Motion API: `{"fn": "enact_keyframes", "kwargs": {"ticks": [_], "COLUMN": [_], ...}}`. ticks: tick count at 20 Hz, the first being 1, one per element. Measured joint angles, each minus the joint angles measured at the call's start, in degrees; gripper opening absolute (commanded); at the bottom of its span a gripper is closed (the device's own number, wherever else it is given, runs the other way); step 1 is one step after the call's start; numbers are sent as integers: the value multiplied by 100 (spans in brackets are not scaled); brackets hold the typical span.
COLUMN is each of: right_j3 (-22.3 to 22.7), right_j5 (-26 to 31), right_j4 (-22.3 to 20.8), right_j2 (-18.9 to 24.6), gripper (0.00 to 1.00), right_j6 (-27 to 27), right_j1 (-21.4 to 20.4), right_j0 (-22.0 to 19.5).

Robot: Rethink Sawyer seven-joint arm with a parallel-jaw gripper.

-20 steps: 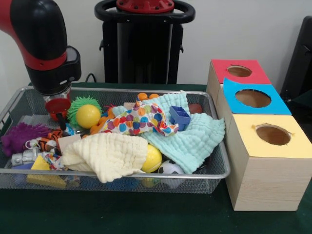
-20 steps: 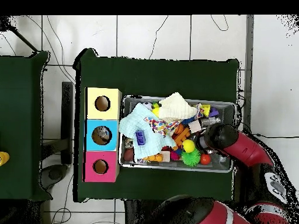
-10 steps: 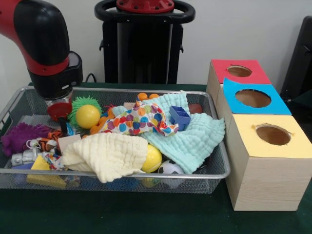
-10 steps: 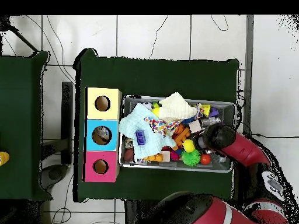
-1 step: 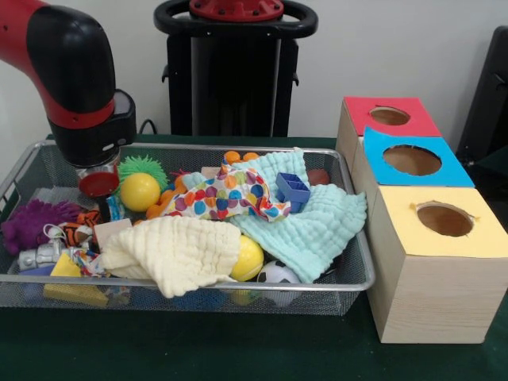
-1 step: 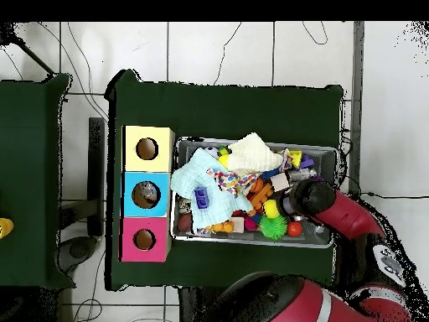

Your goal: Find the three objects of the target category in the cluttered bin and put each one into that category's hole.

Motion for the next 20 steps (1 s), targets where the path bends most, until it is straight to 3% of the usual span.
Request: {"fn": "enact_keyframes", "kwargs": {"ticks": [13,14,20], "right_j3": [-48,-58,-88], "right_j5": [-70,-82,-144], "right_j4": [61,71,124], "right_j2": [1,2,2], "gripper": [100,0,0], "right_j6": [0,0,0], "right_j1": [55,67,119], "right_j0": [100,114,162]}}
